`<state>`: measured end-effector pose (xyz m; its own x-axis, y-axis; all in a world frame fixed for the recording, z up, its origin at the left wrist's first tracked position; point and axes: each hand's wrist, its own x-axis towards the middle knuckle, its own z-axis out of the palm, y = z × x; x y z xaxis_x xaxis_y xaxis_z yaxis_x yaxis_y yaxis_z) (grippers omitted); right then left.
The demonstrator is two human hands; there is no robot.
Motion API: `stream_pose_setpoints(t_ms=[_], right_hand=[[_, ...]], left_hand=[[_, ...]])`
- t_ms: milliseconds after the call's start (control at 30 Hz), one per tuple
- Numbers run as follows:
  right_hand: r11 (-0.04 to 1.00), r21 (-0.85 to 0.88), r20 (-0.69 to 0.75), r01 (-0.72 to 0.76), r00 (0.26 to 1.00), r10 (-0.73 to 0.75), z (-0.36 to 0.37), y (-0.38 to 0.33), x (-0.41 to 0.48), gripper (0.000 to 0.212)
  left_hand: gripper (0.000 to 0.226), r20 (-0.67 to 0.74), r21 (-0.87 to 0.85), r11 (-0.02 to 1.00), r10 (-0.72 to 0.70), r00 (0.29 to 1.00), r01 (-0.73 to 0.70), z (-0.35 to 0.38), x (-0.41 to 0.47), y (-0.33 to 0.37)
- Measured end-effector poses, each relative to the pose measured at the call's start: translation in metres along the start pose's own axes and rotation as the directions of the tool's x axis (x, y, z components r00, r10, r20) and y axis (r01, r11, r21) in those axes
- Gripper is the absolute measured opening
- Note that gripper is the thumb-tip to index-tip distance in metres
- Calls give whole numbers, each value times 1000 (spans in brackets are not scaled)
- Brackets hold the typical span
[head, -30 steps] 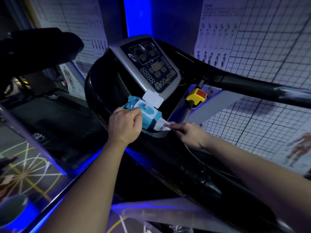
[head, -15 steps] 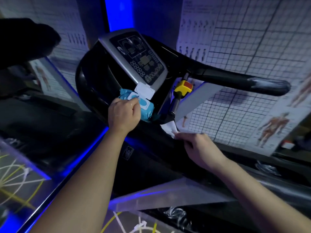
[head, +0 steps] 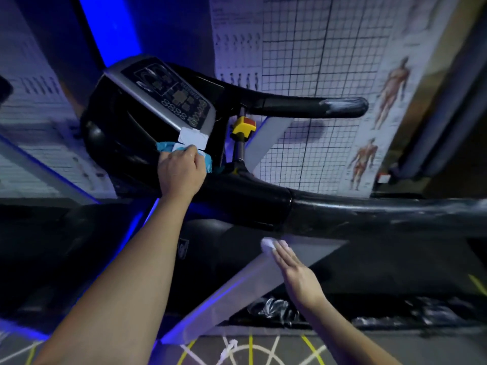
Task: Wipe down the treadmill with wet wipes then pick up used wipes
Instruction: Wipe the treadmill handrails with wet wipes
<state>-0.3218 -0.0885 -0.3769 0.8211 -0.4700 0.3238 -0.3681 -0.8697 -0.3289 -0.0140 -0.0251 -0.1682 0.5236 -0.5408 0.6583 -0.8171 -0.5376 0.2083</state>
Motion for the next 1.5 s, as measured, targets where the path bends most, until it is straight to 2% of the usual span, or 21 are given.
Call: stream_pose_setpoints(t_ms=[67,167,267,333,400,467,533,600,667,833,933,1033,1133,1200,1233,1300,1433,1500], right_hand=[[999,41,-10,-18,1000,19,1,-2,-15,100],[991,131,-172,-12,985,35,-20,-25,-15,94],[977,187,-419,-102,891,174,-57,-40,14,79],[974,182,-484,-133,851,207,-72,-41,36,80],[987,132,-477,-96,866,148,-71,-42,49,72],[999,37,-422,2,906,14,-56,-44,52,52],[989,-57,-297,136,943,-147,-37,-44,45,50],[971,-112,-225,210,947,-231,-23,-39,40,47],[971,-117,-237,210,943,-232,-18,-34,40,42],[971,-127,-287,205,929,-233,-35,-37,46,41],[961,-186,-319,204,913,-255,-36,-50,58,33],[961,-215,-335,175,911,-241,-30,-49,60,34],[974,-201,-343,104,924,-169,-29,-37,46,26],[990,-141,-362,-6,931,-46,-33,-31,34,24],[994,-62,-387,-90,920,59,-38,-29,30,25],[981,79,-494,-175,848,192,-51,-31,28,21],[952,229,-706,-205,638,308,-88,-44,56,35],[952,223,-745,-210,592,305,-106,-43,72,38]], left_hand=[[48,33,28,999,14,999,-15,0,-1,-1],[54,95,32,999,30,995,-33,-2,0,0],[54,128,-12,1000,21,992,-20,-7,-2,4],[43,74,-27,997,76,994,-74,-9,-11,9],[28,-30,-32,980,197,980,-198,-9,-25,20],[24,-45,-91,941,324,945,-327,-4,-42,33],[35,43,-118,898,431,902,-423,6,-58,35],[53,156,-73,876,482,862,-476,15,-70,30],[61,190,-26,865,496,847,-500,20,-74,24],[62,137,1,887,457,879,-461,25,-75,30],[62,113,7,889,454,884,-458,27,-78,29],[62,110,-3,890,453,885,-456,26,-77,30],[63,116,-16,892,450,886,-451,25,-77,29],[62,114,-23,898,440,891,-440,24,-77,29],[62,108,-26,901,434,895,-434,24,-77,30],[60,83,-35,905,425,901,-424,24,-79,32],[59,58,-47,913,407,912,-404,26,-80,35],[59,54,-47,916,399,915,-397,26,-80,36]])
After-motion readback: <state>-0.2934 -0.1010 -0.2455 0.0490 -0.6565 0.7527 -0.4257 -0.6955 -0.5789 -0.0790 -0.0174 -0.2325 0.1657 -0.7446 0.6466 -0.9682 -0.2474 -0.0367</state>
